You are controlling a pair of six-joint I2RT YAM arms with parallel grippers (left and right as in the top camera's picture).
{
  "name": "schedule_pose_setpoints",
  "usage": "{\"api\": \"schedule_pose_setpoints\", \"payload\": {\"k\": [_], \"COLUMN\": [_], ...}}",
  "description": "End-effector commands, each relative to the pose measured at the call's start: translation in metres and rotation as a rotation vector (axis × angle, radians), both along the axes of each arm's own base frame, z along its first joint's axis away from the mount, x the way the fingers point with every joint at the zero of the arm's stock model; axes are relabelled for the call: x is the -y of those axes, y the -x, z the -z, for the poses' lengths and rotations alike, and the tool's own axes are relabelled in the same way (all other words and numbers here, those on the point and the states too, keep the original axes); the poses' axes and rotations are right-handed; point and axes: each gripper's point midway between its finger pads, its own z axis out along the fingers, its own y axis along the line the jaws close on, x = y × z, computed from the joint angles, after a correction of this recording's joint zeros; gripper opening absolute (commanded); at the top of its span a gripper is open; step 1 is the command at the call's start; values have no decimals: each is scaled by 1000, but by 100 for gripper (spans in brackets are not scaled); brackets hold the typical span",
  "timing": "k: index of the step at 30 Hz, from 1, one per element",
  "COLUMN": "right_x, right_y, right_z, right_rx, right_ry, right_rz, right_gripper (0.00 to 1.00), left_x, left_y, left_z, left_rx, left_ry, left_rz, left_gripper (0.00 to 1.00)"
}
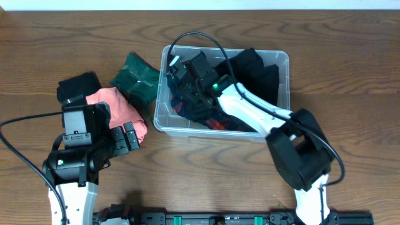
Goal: Pack container
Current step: 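Place the black item into the bin with the right gripper and withdraw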
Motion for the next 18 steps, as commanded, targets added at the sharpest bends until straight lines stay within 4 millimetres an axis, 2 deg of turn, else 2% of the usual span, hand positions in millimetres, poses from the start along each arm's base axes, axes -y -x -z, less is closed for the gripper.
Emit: {"api": "schedule_pose_setpoints", "payload": {"k": [1, 3, 5, 7, 9, 12, 13, 15, 18], "right_x": [32, 49, 68, 92, 120, 173, 196, 229, 279], "right_y": [-12, -8, 0, 8, 14, 17, 18, 21, 29], "right_z": [-88, -127, -155, -167, -166, -153, -145, -134, -122], "right_rx": [175, 225, 240, 223, 176, 79, 33, -37, -125], "right_ry": [-18, -37, -47, -29, 0, 44, 61, 79, 99], "right_rz": [109, 142, 165, 193, 250, 414, 490, 590, 739], "right_gripper": [70, 74, 79, 81, 83, 86, 88, 91, 95], "left_x": [-3, -3, -4, -4, -4, -7, -11, -24, -44], "left_y": [-1, -2, -3, -7, -11, -16, -18, -25, -34], "left_z": [-5, -5, -6, -9, -11, -11, -10, -3, 15], "left_rx": [11, 12, 20, 39, 55, 67, 64, 47, -8], "left_ry": [-8, -8, -9, -10, -12, -13, -12, -2, 35], "left_rz": [-18, -19, -19, -19, -19, -29, -48, -113, -191], "left_gripper": [98, 98, 98, 98, 98, 98, 98, 98, 98]}}
